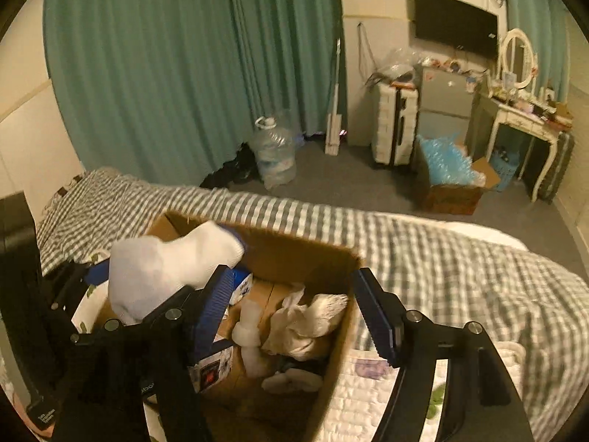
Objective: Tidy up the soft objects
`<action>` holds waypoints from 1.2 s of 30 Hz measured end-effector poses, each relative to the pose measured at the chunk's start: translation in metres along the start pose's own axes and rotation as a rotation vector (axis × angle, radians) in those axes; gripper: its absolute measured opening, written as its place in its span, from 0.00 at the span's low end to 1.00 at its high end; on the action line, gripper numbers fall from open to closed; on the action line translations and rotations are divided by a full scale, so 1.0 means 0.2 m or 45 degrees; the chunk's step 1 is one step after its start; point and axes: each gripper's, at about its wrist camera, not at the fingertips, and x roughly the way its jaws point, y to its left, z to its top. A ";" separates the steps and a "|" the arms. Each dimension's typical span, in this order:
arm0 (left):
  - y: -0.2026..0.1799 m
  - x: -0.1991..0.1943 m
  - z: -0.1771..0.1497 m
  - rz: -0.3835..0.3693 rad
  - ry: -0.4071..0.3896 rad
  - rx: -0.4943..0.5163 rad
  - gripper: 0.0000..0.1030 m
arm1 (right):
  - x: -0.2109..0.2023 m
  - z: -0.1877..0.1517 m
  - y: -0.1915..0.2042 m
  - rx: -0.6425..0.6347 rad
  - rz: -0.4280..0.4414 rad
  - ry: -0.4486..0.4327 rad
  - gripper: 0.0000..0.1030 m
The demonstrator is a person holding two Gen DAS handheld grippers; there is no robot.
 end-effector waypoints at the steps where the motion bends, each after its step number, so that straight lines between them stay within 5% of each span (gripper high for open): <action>1: 0.01 -0.02 0.01 -0.003 -0.004 -0.005 0.81 | -0.03 0.01 0.00 0.001 -0.009 -0.008 0.66; 5: 0.03 -0.23 0.10 -0.014 -0.086 -0.010 1.00 | -0.27 0.06 0.02 -0.006 -0.063 -0.067 0.72; 9: 0.03 -0.47 0.17 -0.014 -0.158 -0.017 1.00 | -0.56 0.12 0.06 -0.016 -0.098 -0.127 0.73; 14: 0.07 -0.95 0.23 0.023 -0.370 0.009 1.00 | -0.98 0.17 0.13 -0.036 -0.146 -0.236 0.75; 18: 0.15 -1.35 0.21 0.035 -0.562 0.015 1.00 | -1.38 0.19 0.21 -0.033 -0.193 -0.341 0.88; 23: 0.25 -1.68 0.11 0.028 -0.654 0.017 1.00 | -1.83 0.14 0.34 -0.048 -0.193 -0.490 1.00; 29: 0.31 -1.81 -0.11 -0.006 -0.756 -0.031 1.00 | -2.12 -0.09 0.48 -0.056 -0.135 -0.654 1.00; 36: 0.35 -1.68 -0.38 0.080 -0.853 -0.063 1.00 | -1.97 -0.40 0.49 -0.027 -0.022 -0.679 1.00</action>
